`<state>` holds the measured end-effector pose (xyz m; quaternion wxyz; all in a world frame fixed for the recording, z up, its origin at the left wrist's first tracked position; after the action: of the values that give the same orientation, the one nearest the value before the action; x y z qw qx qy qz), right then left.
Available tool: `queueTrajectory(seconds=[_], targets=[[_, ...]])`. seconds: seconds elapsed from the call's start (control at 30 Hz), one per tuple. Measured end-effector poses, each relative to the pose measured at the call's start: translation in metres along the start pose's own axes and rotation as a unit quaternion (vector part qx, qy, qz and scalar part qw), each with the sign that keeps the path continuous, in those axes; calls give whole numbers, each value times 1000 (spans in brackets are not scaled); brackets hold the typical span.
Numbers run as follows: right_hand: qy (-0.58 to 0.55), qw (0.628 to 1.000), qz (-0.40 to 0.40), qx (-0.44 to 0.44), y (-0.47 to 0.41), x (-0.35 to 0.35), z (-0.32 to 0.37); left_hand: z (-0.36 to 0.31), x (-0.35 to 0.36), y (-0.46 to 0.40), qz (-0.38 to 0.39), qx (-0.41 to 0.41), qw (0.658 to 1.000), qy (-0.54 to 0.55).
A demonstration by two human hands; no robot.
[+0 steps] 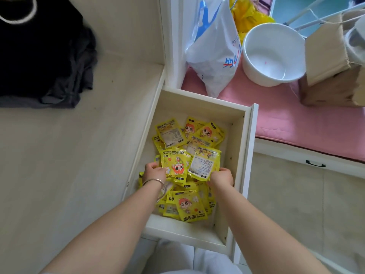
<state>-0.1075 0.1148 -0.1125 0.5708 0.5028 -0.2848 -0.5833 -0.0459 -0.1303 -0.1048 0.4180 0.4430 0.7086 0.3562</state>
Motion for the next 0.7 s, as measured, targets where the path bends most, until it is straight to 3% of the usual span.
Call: queueTrajectory(seconds=[0.2,0.33,0.53,0.7], targets=[[167,985,30,-35,24,5,22,-3,-2,25,5,37,999,32],[252,956,116,-98,43,19,39,-4,1,51,19,78,992,97],[347,882,254,-192,103,53,52,4,-5,111,-23,148,972,179],[409,810,304,-292,172,83,50,37,-24,165,-87,165,955,229]])
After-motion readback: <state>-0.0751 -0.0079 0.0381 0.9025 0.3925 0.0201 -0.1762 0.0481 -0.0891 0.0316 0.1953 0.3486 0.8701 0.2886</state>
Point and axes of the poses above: each hand's wrist, its own y-axis away from the middle knuckle, its own x-axis out of the palm, z = x × y, the point moved 8 cm from there along -y, towards the middle knuckle, and after that the axes turned 14 degrees about z, right-handed, at the moved point
